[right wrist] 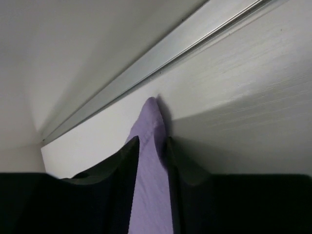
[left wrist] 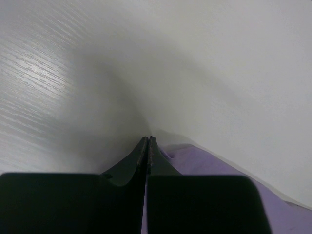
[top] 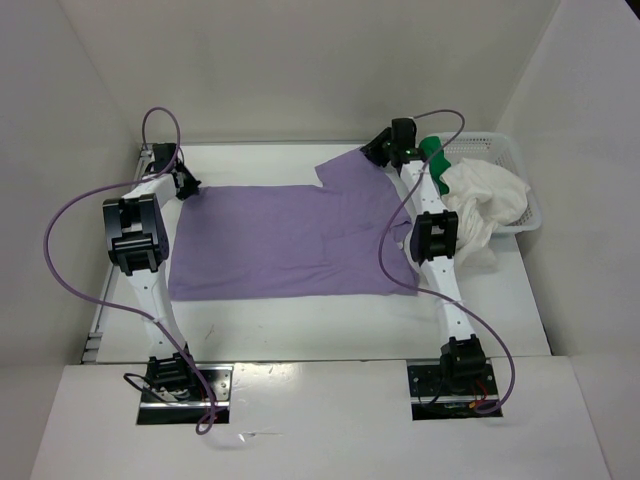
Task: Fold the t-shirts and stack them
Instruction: Grap the side of the flattened tshirt furthest away from the robot with both arms
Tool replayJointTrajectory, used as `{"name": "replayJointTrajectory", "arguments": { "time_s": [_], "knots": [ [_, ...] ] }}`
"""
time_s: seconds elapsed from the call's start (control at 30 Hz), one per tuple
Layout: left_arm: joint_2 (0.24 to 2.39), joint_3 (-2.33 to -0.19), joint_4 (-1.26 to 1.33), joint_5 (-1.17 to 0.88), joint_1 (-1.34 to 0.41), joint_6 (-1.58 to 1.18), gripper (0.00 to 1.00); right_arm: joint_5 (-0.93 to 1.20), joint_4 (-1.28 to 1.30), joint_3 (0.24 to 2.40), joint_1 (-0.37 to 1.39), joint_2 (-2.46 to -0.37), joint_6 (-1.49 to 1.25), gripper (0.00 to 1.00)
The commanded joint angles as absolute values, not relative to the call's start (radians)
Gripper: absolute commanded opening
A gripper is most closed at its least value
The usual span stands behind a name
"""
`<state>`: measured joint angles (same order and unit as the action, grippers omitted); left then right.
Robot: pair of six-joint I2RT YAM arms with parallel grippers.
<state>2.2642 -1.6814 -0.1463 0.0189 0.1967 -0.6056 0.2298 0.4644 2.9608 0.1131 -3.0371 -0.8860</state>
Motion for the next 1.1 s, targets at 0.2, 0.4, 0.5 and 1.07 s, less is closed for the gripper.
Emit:
{"name": "replayJointTrajectory", "arguments": {
  "time_s": [0.2,0.4,0.5,1.07],
  "knots": [
    [2.215,-1.683,-0.147,-0.009,0.192,-0.614,0.00,0.314,0.486,3.026,0.097,-3.119,-0.994,0.09],
    [2.201,-1.672,-0.156,0.015,0.192,-0.580,0.00,0.351,0.523,3.131,0.097,-3.090,-0.970,0.00],
    [2.163,-1.663,-0.156,0.025,0.192,-0.571,0.00,0.351,0.584,3.131,0.109,-3.024,-0.881,0.00],
    [2.062,-1.600,-0.146,-0.018,0.233,-0.571,0.00,0.106,1.117,3.131,0.195,-2.780,-0.528,0.00]
  ]
}}
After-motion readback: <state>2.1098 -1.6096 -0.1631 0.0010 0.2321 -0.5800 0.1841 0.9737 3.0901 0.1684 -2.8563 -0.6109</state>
